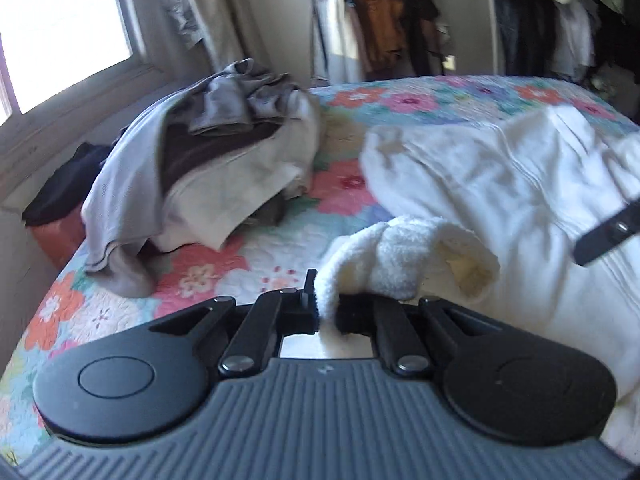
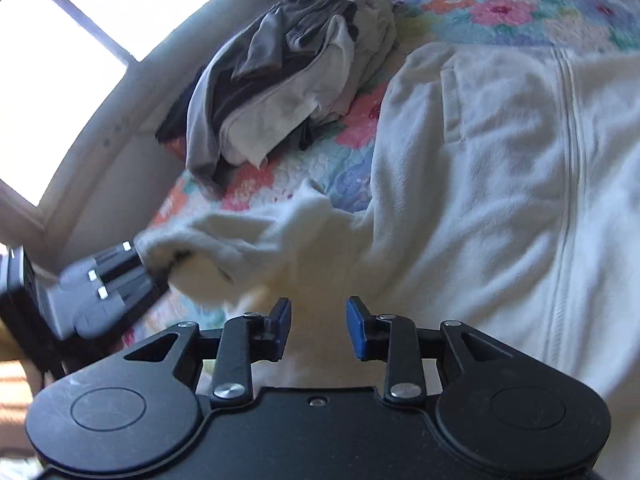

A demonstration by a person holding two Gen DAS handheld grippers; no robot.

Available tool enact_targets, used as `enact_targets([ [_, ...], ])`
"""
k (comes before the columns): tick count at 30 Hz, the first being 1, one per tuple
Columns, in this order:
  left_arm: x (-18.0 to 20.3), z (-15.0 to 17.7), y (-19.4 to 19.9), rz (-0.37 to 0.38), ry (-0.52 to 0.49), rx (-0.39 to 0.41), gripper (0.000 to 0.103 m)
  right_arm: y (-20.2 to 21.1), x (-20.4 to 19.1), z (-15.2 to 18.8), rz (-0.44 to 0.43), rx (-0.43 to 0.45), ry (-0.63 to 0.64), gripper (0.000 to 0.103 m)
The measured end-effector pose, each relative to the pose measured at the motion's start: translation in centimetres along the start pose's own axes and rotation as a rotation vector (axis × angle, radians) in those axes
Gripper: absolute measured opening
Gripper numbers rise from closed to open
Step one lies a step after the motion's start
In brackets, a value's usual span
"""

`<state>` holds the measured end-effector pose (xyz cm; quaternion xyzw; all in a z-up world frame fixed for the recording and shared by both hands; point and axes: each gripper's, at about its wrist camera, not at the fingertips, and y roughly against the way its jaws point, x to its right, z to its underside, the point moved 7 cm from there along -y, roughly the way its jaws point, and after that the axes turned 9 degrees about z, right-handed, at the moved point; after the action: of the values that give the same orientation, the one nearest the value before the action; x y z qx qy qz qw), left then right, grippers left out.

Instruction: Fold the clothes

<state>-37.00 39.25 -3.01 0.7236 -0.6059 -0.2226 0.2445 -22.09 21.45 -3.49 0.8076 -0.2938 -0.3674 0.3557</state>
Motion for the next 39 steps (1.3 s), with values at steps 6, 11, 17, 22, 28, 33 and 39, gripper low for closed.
enact_targets([
  [6, -10.7, 0.8, 1.1, -0.239, 0.164, 0.016, 0.007, 4.1, 1.8, -1.0, 0.174, -0.130, 0.149, 0.036],
  [11, -17.7, 1.9, 3.7, -0.429, 0.248, 0.026, 0.007, 8.8, 4.1, -0.1, 0.327, -0.232, 0.154, 0.035],
  [17, -23.6, 3.7, 6.6, -0.500, 0.384, 0.051, 0.007, 14.4, 6.8, 3.4, 0.546, -0.356, 0.197, 0.035],
  [22, -25.0, 5.4, 3.7, -0.578, 0.375, -0.057, 0.006, 17.9, 10.8, 7.0, 0.579, -0.267, 0.030, 0.035],
  [28, -19.3, 7.5, 0.0, -0.360, 0.487, -0.275, 0.012, 18.4, 15.6, 11.0, 0.525, -0.041, -0.197, 0.035],
  [33, -10.5, 4.0, 0.9, -0.232, 0.433, -0.194, 0.044, 16.9, 20.5, 14.1, 0.522, 0.045, -0.342, 0.035],
  [39, 6.0, 0.5, 1.3, 0.022, 0.174, -0.157, 0.057, 14.5, 21.3, 18.0, 0.323, 0.101, -0.456, 0.051],
])
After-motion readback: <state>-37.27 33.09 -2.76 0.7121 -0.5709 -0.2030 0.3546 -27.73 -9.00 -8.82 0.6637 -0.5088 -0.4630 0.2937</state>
